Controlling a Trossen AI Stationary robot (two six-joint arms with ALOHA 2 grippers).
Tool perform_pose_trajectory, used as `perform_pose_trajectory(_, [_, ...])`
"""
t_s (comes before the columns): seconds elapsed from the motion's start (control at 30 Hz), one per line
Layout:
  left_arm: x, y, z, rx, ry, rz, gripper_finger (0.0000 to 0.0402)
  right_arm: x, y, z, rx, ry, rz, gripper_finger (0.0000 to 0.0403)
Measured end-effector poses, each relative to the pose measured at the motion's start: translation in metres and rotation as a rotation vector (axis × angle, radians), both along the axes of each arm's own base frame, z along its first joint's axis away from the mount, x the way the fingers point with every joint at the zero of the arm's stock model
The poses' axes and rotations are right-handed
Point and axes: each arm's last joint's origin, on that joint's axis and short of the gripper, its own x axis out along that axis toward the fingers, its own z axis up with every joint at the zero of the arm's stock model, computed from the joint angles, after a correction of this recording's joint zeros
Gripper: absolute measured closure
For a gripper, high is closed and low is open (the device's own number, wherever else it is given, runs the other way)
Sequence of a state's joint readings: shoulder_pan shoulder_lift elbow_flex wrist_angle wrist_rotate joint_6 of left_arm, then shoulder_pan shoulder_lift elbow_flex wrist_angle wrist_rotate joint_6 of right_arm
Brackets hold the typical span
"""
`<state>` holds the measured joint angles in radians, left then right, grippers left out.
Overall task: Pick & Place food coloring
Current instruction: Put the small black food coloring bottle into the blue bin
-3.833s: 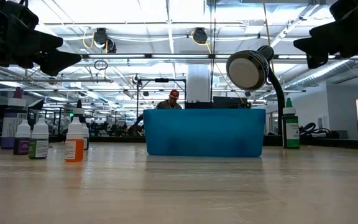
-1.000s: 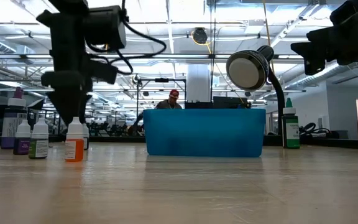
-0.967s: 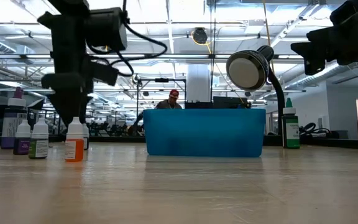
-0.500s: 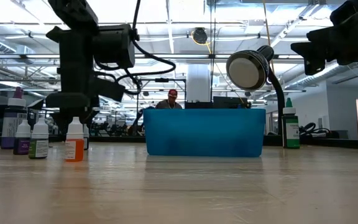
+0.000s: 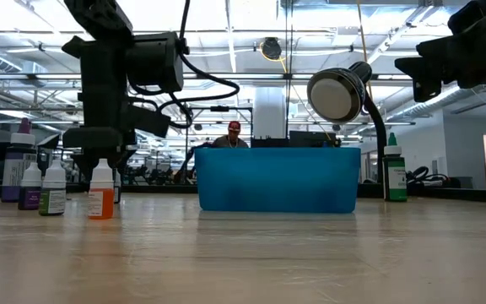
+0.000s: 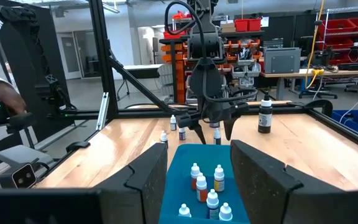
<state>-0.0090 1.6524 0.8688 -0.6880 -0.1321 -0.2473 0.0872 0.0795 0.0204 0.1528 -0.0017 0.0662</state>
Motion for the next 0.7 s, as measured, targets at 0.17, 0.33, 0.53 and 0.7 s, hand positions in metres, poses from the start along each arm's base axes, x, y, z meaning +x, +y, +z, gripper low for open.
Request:
perform_pose_trajectory(0.17, [0.0, 0.0, -0.001, 0.0, 0.005, -0.008, 0.0212, 0.0, 0.0, 0.0, 0.0, 0.0, 0.0, 0.0237])
perform_pose_trajectory(0.33, [-0.002, 0.0, -0.001, -0.002, 0.022, -0.035, 0.0306, 0.0, 0.0, 0.0, 0.0, 0.0, 0.0, 0.0237])
perform_pose_trajectory(0.53, [0.0, -0.002, 0.009, -0.058, 0.067, -0.074, 0.0334, 0.0, 0.0, 0.0, 0.0, 0.0, 0.0, 0.0238])
perform_pose_trajectory(0.7, [0.019, 0.0, 0.051, -0.01, 0.05, -0.097, 0.0334, 0.0, 0.0, 0.0, 0.0, 0.0, 0.0, 0.0237])
